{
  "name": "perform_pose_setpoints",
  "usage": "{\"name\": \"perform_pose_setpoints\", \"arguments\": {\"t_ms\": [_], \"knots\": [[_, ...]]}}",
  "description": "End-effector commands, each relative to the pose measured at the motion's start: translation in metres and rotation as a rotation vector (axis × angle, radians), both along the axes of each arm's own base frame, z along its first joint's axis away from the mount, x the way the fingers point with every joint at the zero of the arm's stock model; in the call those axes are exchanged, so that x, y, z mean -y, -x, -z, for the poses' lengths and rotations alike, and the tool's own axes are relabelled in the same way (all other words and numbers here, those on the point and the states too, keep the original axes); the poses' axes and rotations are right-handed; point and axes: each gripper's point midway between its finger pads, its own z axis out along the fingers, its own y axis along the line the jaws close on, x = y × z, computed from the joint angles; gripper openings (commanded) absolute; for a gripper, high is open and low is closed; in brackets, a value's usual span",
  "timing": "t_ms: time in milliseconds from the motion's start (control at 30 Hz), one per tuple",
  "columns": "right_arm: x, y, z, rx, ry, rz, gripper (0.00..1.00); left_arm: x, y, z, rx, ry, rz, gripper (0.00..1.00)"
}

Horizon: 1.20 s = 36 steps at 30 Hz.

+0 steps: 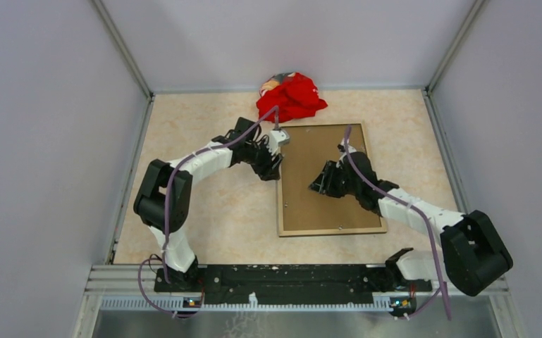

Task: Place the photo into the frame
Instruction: Install the photo frame at the center of the board.

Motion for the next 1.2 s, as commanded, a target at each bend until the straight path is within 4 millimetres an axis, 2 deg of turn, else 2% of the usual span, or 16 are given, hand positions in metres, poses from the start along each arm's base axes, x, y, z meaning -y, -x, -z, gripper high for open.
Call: {"name": "perform_pose_setpoints", "arguments": {"t_ms": [0,267,400,567,700,767,933,1167], "knots": [[-0.011,0.002,-0.028,0.051,-0.068,0.0,0.38,-0.002,0.012,0.004,-0.03,0.008,0.002,0.61],[0.005,0.035,-0.012,-0.042,-0.04,-0.002,0.32,-0.004,0.018,0.016,-0.055,0.001,-0.001,0.61],[0.031,0.056,-0.008,-0.098,0.06,0.037,0.42,-0.006,0.02,0.017,-0.049,-0.006,0.002,0.61],[0.071,0.091,0.001,-0.181,0.168,0.121,0.41,-0.006,0.017,0.017,-0.036,-0.009,0.001,0.6],[0.085,0.119,0.014,-0.251,0.162,0.159,0.41,-0.006,0.015,0.016,-0.028,-0.007,-0.001,0.6],[0.086,0.127,0.02,-0.269,0.136,0.165,0.41,-0.006,0.015,0.016,-0.028,-0.008,-0.002,0.6],[0.088,0.138,0.032,-0.31,0.13,0.163,0.39,-0.006,0.014,0.015,-0.022,-0.01,-0.003,0.6],[0.081,0.129,0.035,-0.297,0.108,0.164,0.37,-0.006,0.013,0.015,-0.022,-0.01,-0.007,0.6]]}}
